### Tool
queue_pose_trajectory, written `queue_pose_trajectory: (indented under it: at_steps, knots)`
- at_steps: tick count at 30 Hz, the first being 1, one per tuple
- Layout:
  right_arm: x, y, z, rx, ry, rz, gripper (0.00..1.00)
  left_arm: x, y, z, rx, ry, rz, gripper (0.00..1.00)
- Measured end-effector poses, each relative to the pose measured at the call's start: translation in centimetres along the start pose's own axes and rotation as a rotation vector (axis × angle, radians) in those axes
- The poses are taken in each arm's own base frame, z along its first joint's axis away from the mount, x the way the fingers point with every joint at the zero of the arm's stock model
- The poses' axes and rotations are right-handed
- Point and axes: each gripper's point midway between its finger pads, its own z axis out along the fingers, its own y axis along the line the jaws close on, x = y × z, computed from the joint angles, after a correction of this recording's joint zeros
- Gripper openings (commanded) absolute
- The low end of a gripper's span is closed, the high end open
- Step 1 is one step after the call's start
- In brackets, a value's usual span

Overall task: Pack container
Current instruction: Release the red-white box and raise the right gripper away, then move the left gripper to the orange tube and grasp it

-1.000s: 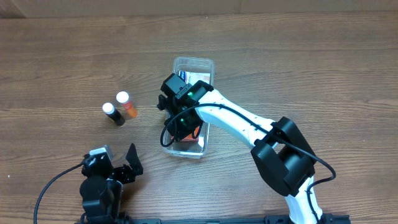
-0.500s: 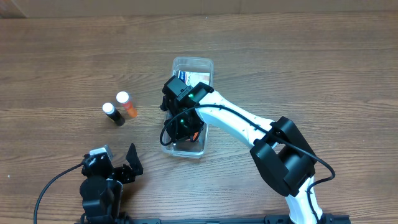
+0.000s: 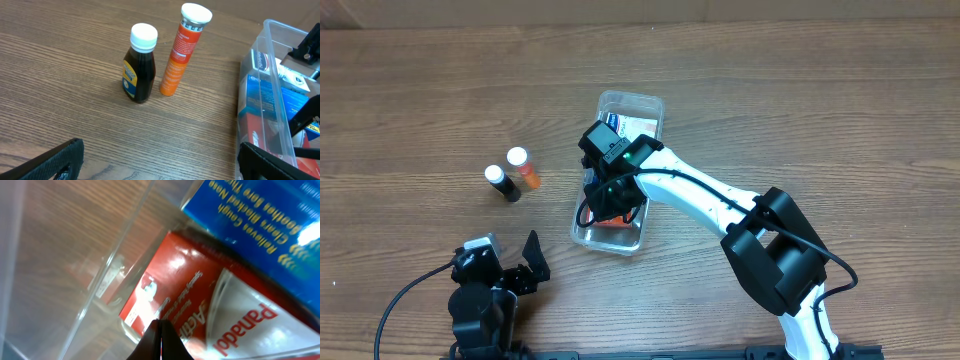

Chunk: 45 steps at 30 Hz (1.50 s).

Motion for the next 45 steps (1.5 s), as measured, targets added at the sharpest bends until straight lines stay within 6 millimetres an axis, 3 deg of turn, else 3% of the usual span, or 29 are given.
queue_pose_trajectory:
  at_steps: [7,14,17,21,22,23,25,27,29,30,32,36,40,45]
  knots:
    - [-1.8,-0.8,-0.1,0.057,-0.081,-0.049,0.04,0.0,0.0,0.0,0.000,0.000,0.000,1.00]
    - [-1.6,-1.0,-1.0,0.090,-0.067,-0.200,0.04,0.0,0.0,0.0,0.000,0.000,0.000,1.00]
    - [-2.0,0.2,-5.1,0.077,-0.134,-0.280,0.05,0.0,0.0,0.0,0.000,0.000,0.000,1.00]
    - [-3.1,0.6,-15.3,0.061,-0.338,-0.300,0.14,0.0,0.0,0.0,0.000,0.000,0.000,1.00]
    - [-3.5,-0.4,-20.3,0.067,-0.442,-0.264,0.20,0.0,0.0,0.0,0.000,0.000,0.000,1.00]
    - [-3.4,-2.0,-23.2,0.077,-0.493,-0.206,0.36,0.0,0.0,0.0,0.000,0.000,0.000,1.00]
    - [-2.7,-7.1,-28.5,0.123,-0.586,-0.018,0.52,0.0,0.0,0.0,0.000,0.000,0.000,1.00]
    - [-1.6,-12.6,-32.0,0.167,-0.647,0.185,0.78,0.0,0.0,0.0,0.000,0.000,0.000,1.00]
    - [-0.2,-17.6,-33.9,0.201,-0.674,0.384,1.00,0.0,0.0,0.0,0.000,0.000,0.000,1.00]
    - [0.7,-20.2,-34.7,0.213,-0.682,0.492,1.00,0.0,0.0,0.0,0.000,0.000,0.000,1.00]
    - [1.7,-22.8,-35.5,0.211,-0.696,0.592,1.00,0.0,0.0,0.0,0.000,0.000,0.000,1.00]
    - [2.6,-24.7,-36.4,0.192,-0.716,0.680,1.00,0.0,0.0,0.0,0.000,0.000,0.000,1.00]
    - [2.6,-24.7,-36.4,0.175,-0.718,0.690,1.00,-0.2,-0.1,0.0,0.002,-0.010,0.000,1.00]
    - [2.5,-24.5,-36.4,0.166,-0.718,0.688,1.00,-2.5,-0.8,-0.1,0.034,-0.102,-0.010,1.00]
